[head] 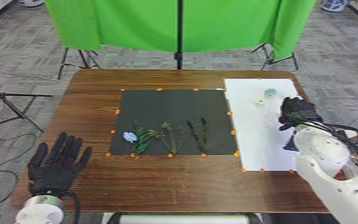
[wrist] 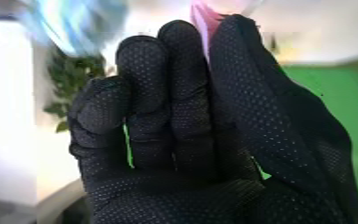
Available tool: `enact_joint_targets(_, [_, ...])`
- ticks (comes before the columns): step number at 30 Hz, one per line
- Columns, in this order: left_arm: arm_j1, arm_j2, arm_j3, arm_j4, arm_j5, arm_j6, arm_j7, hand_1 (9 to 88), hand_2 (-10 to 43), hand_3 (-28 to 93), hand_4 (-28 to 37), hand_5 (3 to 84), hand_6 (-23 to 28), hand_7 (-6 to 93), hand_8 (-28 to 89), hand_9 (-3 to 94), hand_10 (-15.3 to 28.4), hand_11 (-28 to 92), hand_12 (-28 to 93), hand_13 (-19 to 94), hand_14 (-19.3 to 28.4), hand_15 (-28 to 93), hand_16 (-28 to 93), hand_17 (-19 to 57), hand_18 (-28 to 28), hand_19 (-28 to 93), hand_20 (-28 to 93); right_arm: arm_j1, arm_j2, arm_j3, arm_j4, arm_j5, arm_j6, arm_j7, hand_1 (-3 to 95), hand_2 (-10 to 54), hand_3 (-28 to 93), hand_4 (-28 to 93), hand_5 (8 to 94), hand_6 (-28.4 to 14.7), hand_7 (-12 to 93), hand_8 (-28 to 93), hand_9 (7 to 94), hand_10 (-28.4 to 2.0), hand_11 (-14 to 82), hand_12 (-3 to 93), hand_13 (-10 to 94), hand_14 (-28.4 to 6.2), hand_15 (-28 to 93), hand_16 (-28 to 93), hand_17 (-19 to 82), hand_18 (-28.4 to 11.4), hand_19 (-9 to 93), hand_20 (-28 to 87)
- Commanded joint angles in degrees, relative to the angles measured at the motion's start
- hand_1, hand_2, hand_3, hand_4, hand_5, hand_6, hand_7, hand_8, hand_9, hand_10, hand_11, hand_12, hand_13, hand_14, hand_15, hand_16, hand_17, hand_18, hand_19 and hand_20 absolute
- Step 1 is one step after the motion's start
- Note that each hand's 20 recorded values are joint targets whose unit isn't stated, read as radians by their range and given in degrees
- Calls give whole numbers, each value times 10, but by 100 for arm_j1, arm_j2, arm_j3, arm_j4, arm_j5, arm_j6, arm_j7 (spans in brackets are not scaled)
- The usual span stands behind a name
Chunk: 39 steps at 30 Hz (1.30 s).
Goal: Arrange flowers
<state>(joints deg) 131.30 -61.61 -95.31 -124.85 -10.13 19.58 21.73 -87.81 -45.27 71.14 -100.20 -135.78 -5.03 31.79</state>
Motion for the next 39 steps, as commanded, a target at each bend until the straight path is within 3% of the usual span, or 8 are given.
enact_joint_targets(1, [153, -14, -6, -14, -35, -48, 14, 276, 176, 737, -283, 432, 67, 220, -117, 395, 145, 334, 118, 322, 145, 489, -89, -50, 141, 404, 163, 619, 25, -376, -583, -124, 746, -160, 613, -95, 692, -272, 698, -8, 374, 108, 794, -110, 213, 515, 662, -76, 529, 447, 351, -215, 835, 430])
enact_joint_targets(5, [119, -8, -9, -1, -41, -28, 2, 276, 176, 737, -283, 433, 67, 219, -117, 395, 143, 335, 118, 322, 145, 489, -89, -49, 142, 403, 163, 1365, -320, -1016, -607, -96, 818, -487, 610, -95, 696, -272, 695, -8, 376, 111, 793, -110, 209, 513, 658, -76, 522, 451, 350, -214, 833, 428])
enact_joint_targets(11, [83, 14, 30, 2, -34, 13, 2, 277, 176, 737, -283, 435, 67, 217, -117, 396, 144, 334, 118, 323, 145, 490, -89, -50, 142, 403, 162, 2506, -1573, -2057, 176, -59, 794, -1182, 604, -94, 701, -265, 686, -4, 385, 121, 791, -110, 205, 512, 657, -74, 516, 452, 348, -213, 830, 426])
enact_joint_targets(18, [-86, 85, 152, 66, -44, 59, -33, 277, 177, 736, -283, 436, 67, 217, -116, 397, 145, 334, 118, 324, 145, 490, -89, -49, 142, 402, 162, 2936, -2795, -2712, 783, -400, 53, -1891, 601, -88, 696, -260, 676, -1, 396, 124, 785, -108, 206, 512, 653, -72, 515, 450, 347, -210, 830, 425])
enact_joint_targets(20, [-150, 131, 187, 88, -49, 48, -34, 277, 177, 735, -283, 437, 67, 218, -116, 398, 146, 334, 118, 324, 145, 490, -89, -49, 142, 403, 162, 2940, -3058, -2827, 802, -254, -250, -1717, 600, -88, 696, -262, 672, 0, 401, 123, 784, -108, 206, 511, 651, -71, 513, 450, 346, -210, 829, 425])
enact_joint_targets(29, [-253, 368, 211, 110, -56, -74, 48, 277, 178, 735, -283, 441, 67, 221, -117, 401, 146, 333, 118, 325, 146, 491, -89, -49, 142, 402, 163, 3204, -3605, -3963, 1663, -892, -710, -1950, 601, -85, 695, -270, 669, 0, 410, 114, 781, -110, 203, 503, 648, -73, 512, 444, 344, -211, 828, 424])
enact_joint_targets(31, [-349, 403, 259, 143, -23, -106, -29, 276, 179, 735, -283, 442, 67, 221, -117, 401, 146, 332, 118, 325, 146, 490, -89, -49, 142, 402, 163, 3277, -3637, -4133, 1863, -1006, -603, -1827, 602, -86, 695, -271, 670, -1, 409, 110, 782, -110, 202, 501, 649, -73, 512, 441, 346, -212, 828, 423])
enact_joint_targets(39, [-274, 386, 232, 154, 13, -153, -79, 274, 180, 734, -283, 443, 67, 217, -117, 404, 146, 331, 119, 326, 145, 488, -89, -49, 142, 402, 163, 3242, -3640, -4220, 1925, -990, -438, -1429, 602, -87, 697, -273, 668, 0, 414, 109, 784, -110, 200, 496, 652, -73, 511, 437, 348, -215, 828, 421])
